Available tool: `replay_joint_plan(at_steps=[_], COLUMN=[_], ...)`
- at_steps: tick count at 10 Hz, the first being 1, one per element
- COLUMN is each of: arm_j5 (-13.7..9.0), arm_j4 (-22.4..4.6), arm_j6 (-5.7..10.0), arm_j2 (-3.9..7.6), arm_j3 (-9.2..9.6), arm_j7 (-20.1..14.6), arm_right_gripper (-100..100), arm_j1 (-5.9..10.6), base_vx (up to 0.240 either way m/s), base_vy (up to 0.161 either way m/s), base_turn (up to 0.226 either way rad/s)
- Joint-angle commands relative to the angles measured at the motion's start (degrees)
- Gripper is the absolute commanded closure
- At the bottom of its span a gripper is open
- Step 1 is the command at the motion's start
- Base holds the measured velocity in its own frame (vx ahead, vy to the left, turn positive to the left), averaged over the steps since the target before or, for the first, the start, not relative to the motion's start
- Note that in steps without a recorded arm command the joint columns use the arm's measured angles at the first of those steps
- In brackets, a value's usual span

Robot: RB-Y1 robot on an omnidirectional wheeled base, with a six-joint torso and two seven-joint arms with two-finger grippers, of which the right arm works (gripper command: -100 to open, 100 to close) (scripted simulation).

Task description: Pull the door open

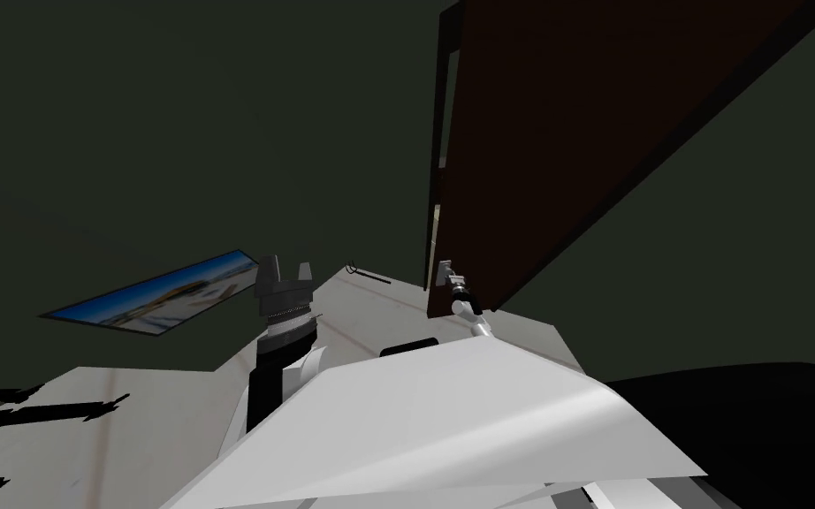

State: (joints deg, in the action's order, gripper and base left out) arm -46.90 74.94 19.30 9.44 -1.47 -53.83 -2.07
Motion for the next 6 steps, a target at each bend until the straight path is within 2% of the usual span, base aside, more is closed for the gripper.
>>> replay_joint_plan(at_steps=[1,4,6], arm_j5=[0.2,0.5,0.5], arm_j4=[0.2,0.5,0.5], arm_j6=[0.28,1.09,1.09], arm_j2=[-0.39,-0.41,-0.41], arm_j3=[1.66,2.96,2.96], arm_j7=[-0.5,-0.9,-0.9], arm_right_gripper=[-100,-100,-100], arm_j1=[0.18,-0.08,-0.08], base_vx=[-0.032,-0.076,-0.047], base_vy=[-0.008,-0.039,-0.023], base_turn=[0.027,0.049,0.014])
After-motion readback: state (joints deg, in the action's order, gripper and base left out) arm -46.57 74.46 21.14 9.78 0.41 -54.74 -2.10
